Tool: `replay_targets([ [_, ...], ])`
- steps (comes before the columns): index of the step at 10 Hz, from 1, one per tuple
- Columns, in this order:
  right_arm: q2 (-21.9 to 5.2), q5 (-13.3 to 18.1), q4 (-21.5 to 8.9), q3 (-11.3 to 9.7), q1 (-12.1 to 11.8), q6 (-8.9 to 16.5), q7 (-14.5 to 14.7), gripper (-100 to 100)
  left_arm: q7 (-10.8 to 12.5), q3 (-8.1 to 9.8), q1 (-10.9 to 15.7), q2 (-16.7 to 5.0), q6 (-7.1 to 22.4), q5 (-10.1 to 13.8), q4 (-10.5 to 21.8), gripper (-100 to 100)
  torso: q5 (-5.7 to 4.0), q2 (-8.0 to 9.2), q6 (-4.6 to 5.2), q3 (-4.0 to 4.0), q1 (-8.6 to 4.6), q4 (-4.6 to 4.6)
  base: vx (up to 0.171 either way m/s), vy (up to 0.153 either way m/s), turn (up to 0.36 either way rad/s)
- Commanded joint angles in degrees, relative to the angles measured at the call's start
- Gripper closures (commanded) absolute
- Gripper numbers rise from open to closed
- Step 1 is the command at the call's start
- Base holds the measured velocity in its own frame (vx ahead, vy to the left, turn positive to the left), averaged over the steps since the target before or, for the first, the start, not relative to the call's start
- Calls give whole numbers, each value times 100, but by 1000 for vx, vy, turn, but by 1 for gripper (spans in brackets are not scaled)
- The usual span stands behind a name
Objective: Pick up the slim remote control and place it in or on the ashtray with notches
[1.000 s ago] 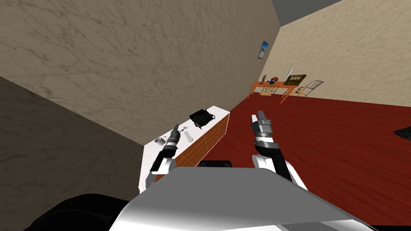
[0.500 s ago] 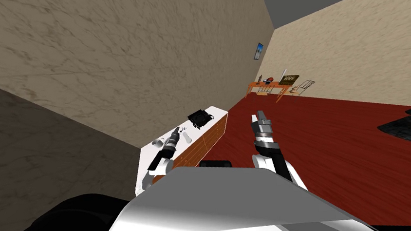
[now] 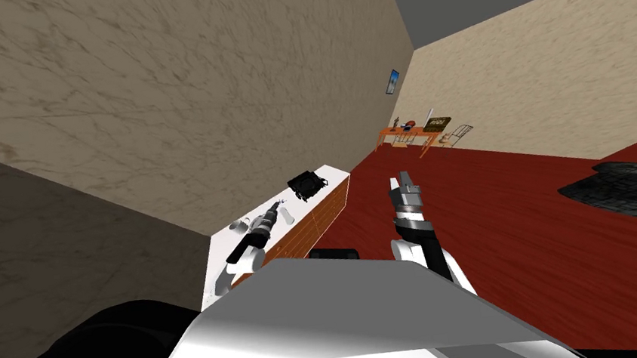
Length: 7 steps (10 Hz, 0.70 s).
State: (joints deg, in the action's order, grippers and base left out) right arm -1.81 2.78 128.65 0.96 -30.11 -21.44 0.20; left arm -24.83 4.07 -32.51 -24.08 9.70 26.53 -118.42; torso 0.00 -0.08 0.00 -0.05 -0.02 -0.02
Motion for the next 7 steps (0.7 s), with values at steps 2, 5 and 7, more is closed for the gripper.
replay_targets([
  [2,0,0,0,0,0,0,0,0,-291,82,-6,-144,427,211,171,-100,0,-1,-2,0,0,0,26,-10,-76],
  [5,0,0,0,0,0,0,0,0,-461,136,-26,-252,774,354,301,-100,0,-5,0,-3,-2,-1,31,-10,-73],
  [7,0,0,0,0,0,0,0,0,-776,251,-62,-475,1197,636,588,-100,-1,-7,-1,-4,-2,-1,53,-18,-150],
])
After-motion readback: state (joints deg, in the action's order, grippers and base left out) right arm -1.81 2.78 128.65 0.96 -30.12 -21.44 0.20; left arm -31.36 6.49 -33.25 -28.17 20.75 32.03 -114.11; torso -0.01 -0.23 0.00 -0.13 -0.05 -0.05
